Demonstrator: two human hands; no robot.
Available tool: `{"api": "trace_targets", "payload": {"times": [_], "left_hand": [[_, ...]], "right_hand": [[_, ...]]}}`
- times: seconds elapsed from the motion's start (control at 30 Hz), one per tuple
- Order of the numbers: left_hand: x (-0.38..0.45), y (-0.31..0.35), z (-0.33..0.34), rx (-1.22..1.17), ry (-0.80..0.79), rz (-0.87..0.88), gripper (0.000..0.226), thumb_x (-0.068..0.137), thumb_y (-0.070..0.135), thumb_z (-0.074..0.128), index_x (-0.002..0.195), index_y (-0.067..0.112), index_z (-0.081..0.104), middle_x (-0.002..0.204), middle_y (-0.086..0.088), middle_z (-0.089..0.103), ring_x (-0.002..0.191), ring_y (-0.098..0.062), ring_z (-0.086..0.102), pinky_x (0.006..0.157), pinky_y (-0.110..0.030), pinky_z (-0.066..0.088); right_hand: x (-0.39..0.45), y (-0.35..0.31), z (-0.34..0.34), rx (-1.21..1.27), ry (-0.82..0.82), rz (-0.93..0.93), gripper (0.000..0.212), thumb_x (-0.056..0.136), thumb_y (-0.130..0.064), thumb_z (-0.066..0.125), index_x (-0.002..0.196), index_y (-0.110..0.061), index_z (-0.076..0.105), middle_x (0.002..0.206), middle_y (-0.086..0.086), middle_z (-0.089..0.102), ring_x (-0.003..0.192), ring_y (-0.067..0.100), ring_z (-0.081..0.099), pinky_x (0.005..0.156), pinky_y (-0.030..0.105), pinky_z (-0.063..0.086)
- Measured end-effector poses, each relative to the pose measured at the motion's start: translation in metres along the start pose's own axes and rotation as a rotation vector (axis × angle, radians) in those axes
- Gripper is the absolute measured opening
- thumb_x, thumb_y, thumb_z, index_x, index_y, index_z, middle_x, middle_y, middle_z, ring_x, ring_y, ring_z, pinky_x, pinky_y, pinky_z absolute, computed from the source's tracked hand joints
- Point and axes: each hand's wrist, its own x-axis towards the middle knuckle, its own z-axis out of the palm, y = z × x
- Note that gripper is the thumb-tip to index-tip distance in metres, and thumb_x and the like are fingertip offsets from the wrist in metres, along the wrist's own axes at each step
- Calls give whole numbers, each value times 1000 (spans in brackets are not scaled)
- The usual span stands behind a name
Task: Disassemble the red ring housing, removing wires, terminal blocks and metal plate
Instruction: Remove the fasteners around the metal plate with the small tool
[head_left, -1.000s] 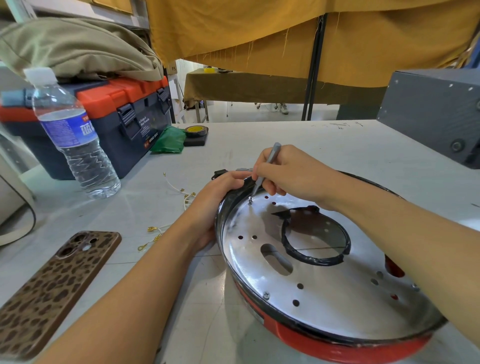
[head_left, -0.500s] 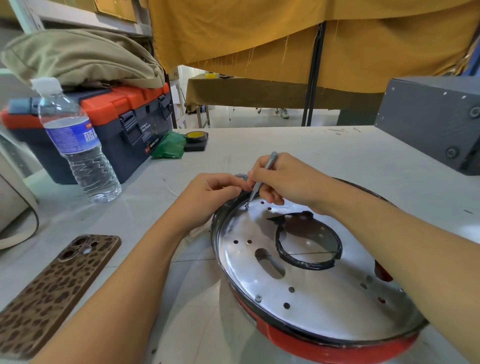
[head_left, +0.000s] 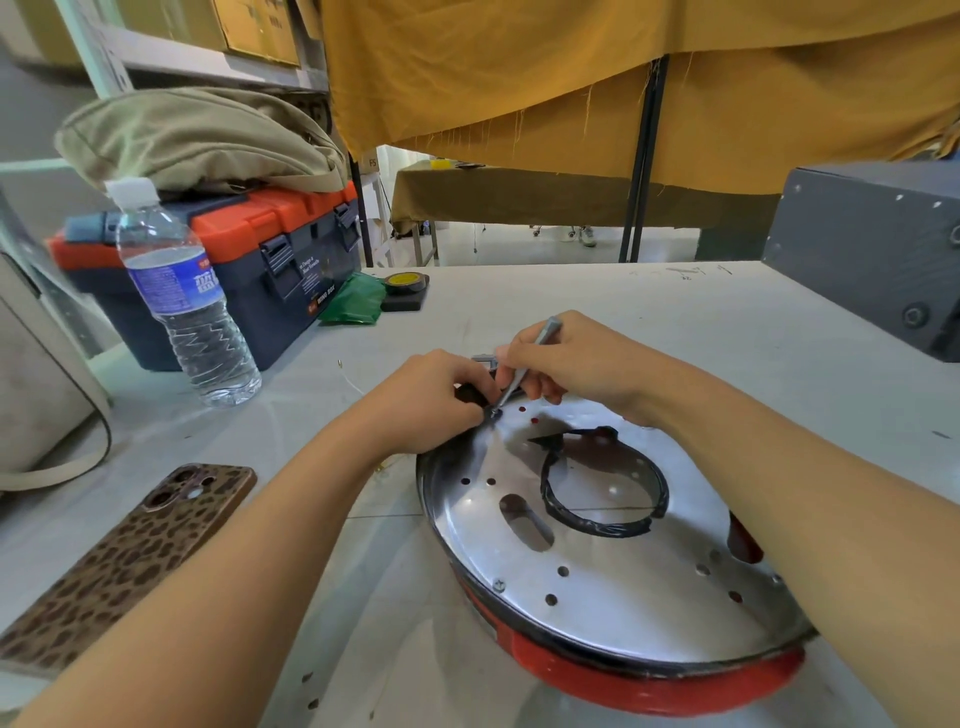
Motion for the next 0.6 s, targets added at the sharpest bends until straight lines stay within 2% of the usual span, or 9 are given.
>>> {"api": "trace_targets", "payload": {"times": [0.1, 0.23, 0.33, 0.47, 0.6], "left_hand": [[-1, 1, 1, 34, 8, 1, 25, 82, 10, 57, 95, 27, 68, 93, 3, 62, 68, -1, 49, 53, -8, 34], [-3, 1, 4, 5, 29, -17, 23, 83, 12, 58, 88, 34, 63, 94, 3, 58, 70, -6, 50, 59, -17, 36], [-5, 1, 5, -17, 49, -28, 25, 84, 13, 58, 89, 37, 61, 97, 3, 57, 77, -13, 52, 67, -23, 41], [-4, 1, 5, -4, 52, -19, 24, 84, 12, 58, 88, 36, 61, 95, 5, 56, 69, -3, 49, 60, -15, 39], [-4, 1, 6, -14, 48, -19, 23, 85, 13, 58, 87, 35, 62, 93, 5, 58, 70, -3, 50, 60, -15, 38]], "right_hand": [[-1, 0, 0, -10, -12, 3, 40, 98, -33, 49, 74, -9, 70, 49, -4, 52, 45, 4, 44, 50, 17, 40], [-2, 0, 0, 32, -49, 26, 24, 96, -17, 50, 89, 1, 65, 48, 1, 56, 42, 7, 44, 46, 16, 42], [-1, 0, -1, 34, -8, 18, 17, 90, -10, 57, 80, 1, 65, 50, 2, 57, 45, 8, 46, 49, 16, 42], [0, 1, 0, 36, 25, 5, 20, 91, -14, 60, 82, 1, 70, 55, 1, 56, 52, 9, 48, 53, 18, 41], [-1, 0, 1, 38, 20, -14, 25, 94, -16, 56, 75, -8, 71, 57, 3, 54, 53, 9, 46, 53, 17, 39]]}}
